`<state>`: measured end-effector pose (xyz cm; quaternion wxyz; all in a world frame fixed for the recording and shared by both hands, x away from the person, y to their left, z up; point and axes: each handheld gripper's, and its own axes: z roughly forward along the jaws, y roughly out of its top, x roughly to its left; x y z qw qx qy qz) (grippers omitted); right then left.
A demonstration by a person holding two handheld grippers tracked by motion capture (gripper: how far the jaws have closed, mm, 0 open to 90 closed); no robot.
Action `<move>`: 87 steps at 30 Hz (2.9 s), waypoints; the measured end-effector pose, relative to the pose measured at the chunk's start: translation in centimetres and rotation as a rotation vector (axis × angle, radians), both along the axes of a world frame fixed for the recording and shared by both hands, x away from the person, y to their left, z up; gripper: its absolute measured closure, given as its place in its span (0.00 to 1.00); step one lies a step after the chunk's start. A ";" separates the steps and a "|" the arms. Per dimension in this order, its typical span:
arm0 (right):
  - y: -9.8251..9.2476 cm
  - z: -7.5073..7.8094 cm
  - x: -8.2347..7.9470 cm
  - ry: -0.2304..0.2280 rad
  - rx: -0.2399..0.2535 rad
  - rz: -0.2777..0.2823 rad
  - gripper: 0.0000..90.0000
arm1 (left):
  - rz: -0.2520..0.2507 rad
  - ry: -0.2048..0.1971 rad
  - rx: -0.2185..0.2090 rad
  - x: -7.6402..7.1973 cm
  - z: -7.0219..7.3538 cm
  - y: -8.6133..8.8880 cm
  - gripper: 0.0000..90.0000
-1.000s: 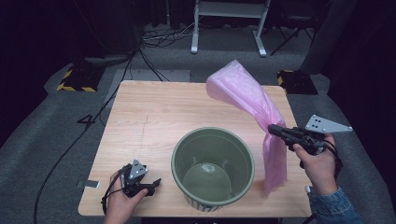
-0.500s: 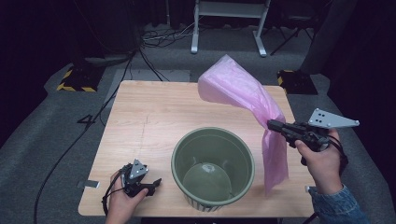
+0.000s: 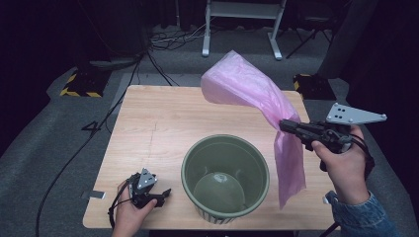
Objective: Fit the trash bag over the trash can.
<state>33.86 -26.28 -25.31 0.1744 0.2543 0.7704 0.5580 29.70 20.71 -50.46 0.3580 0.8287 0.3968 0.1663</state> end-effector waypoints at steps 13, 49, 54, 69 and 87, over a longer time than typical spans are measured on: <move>2.9 2.3 -0.4 -0.009 0.015 0.057 1.00 | -0.002 0.000 0.001 0.0 0.0 0.0 0.25; 11.9 6.9 -0.7 -0.135 0.057 0.199 1.00 | -0.002 0.000 0.002 0.0 0.0 0.0 0.25; 12.7 6.9 -0.9 -0.140 0.063 0.217 1.00 | -0.003 -0.001 0.002 0.1 0.0 0.0 0.25; 15.4 5.9 -1.5 -0.140 0.072 0.273 1.00 | -0.007 -0.002 0.004 0.2 0.0 -0.1 0.25; 13.2 1.4 -1.9 -0.078 0.042 0.258 1.00 | -0.008 -0.001 0.003 0.2 0.0 -0.1 0.25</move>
